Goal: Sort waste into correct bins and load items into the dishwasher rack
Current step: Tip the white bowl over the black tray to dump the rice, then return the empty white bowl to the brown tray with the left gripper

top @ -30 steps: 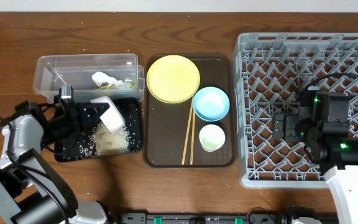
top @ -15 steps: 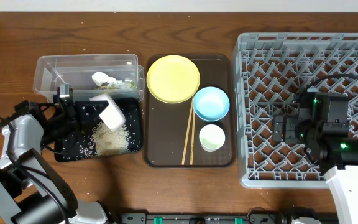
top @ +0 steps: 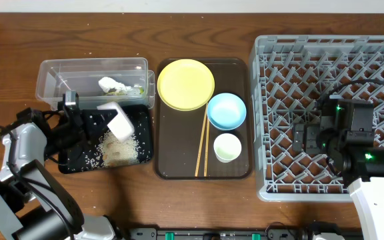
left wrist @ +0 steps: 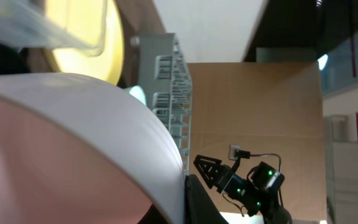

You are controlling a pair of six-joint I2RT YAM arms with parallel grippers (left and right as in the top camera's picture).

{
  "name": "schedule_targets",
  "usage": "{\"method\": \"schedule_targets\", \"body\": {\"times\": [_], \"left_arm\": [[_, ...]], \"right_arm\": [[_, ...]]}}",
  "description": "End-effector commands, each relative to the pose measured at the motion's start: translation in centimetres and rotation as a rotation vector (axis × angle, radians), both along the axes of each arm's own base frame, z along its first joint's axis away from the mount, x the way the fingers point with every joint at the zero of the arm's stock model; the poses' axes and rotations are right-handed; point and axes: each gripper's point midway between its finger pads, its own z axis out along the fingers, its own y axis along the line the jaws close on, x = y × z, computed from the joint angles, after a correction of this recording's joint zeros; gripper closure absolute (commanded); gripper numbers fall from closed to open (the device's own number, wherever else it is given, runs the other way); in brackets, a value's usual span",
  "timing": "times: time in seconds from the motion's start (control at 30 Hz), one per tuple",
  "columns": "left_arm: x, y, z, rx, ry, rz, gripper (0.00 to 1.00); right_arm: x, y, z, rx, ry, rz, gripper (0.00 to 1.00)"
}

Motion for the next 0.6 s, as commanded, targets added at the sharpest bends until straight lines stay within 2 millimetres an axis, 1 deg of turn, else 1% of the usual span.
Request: {"method": "schedule_targets", "body": {"times": [0.0, 0.07, 0.13, 0.2, 0.27, 0.33, 0.4, 0.53, 0.57], "left_arm": [[-0.1, -1.3, 2.2, 0.002, -0.128, -0.032, 0.94], [-0.4, -2.4, 2.6, 0.025, -0.149, -0.070, 0.94], [-0.7, -3.7, 2.5, 0.086, -0.164, -0.120, 0.94], [-1.1, -4.8, 1.9, 0.188, -0.150, -0.178, 0.94], [-1.4, -5.8, 0.7, 0.320, -0.096, -0.232, 0.94], [-1.2, -6.6, -0.4, 0.448, -0.037, -0.255, 0.94], [-0.7, -7.6, -0.8, 0.554, -0.029, -0.266, 0.94], [0.2, -11.2, -1.0, 0.734, -0.084, -0.291, 0.94], [0.4, -11.8, -1.2, 0.772, -0.095, -0.295, 0.94]], "right_arm": [[0.4, -0.1, 0.9, 0.017, -0.023, -0.020, 0.01], [0.4, -0.1, 0.9, 0.017, -0.024, -0.020, 0.01], [0.4, -0.1, 0.9, 0.017, -0.023, -0.021, 0.01], [0.4, -0.1, 0.9, 0.022, -0.023, -0.029, 0.01], [0.4, -0.1, 0.9, 0.025, -0.023, -0.032, 0.01], [0.4, -0.1, 0.9, 0.024, -0.023, -0.032, 0.01], [0.4, -0.1, 0.9, 0.024, -0.023, -0.032, 0.01], [0.4, -0.1, 0.9, 0.024, -0.023, -0.032, 0.01], [0.4, -0.1, 0.9, 0.024, -0.023, -0.032, 0.01]]}}
